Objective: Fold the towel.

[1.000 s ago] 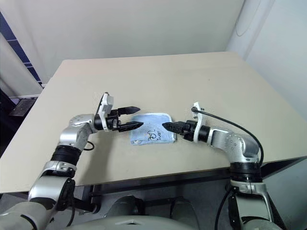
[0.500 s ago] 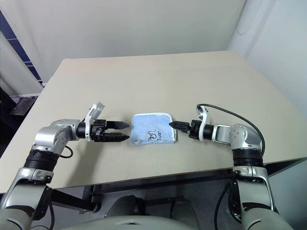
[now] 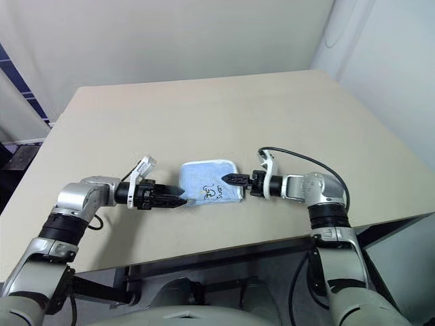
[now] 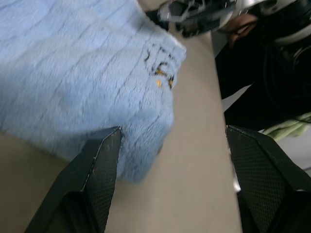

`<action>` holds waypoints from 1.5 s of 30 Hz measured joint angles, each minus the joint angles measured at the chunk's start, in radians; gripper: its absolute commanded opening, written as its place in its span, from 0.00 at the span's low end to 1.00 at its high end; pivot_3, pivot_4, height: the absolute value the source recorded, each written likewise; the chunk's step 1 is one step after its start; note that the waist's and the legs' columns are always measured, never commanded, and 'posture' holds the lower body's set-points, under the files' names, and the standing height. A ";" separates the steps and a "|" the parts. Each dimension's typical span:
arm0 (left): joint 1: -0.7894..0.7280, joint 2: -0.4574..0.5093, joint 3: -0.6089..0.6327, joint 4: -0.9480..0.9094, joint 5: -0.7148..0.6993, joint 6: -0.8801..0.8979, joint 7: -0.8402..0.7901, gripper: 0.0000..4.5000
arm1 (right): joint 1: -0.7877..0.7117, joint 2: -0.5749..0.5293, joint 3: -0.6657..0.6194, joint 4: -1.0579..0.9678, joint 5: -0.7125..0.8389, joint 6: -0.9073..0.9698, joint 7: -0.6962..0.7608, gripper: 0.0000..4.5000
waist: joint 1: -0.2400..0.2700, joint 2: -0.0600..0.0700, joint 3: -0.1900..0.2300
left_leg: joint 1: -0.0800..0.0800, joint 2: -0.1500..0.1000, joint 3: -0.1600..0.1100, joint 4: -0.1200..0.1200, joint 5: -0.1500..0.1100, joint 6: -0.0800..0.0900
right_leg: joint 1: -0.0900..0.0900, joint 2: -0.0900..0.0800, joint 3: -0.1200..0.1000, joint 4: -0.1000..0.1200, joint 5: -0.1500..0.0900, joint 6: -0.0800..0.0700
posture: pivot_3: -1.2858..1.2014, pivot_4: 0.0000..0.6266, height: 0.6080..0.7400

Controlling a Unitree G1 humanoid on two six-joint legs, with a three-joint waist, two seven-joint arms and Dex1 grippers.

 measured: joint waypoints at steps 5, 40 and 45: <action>-0.009 0.006 0.009 0.003 -0.011 0.020 0.007 0.80 | -0.045 0.031 0.000 0.067 -0.023 0.004 0.011 0.84 | -0.012 -0.001 0.000 | 0.001 0.000 0.000 -0.001 0.001 0.000 | 0.001 0.001 0.000 0.002 0.002 0.003 | 0.52 0.00 0.82; -0.118 -0.132 0.131 0.166 -0.121 0.125 0.134 0.80 | 0.135 0.305 -0.864 -0.476 0.433 -0.390 -0.743 0.01 | 0.033 0.001 0.001 | -0.001 -0.001 0.001 -0.006 0.002 -0.004 | -0.004 0.000 0.000 -0.006 0.004 -0.005 | 0.52 0.00 0.82; -0.151 -0.157 0.111 0.206 -0.107 0.102 0.127 0.80 | 0.161 0.257 -0.944 -0.326 0.448 -0.564 -0.886 0.01 | 0.024 0.003 0.002 | -0.001 -0.001 0.002 -0.006 0.003 -0.002 | -0.001 0.001 0.000 -0.004 0.004 -0.004 | 0.52 0.00 0.82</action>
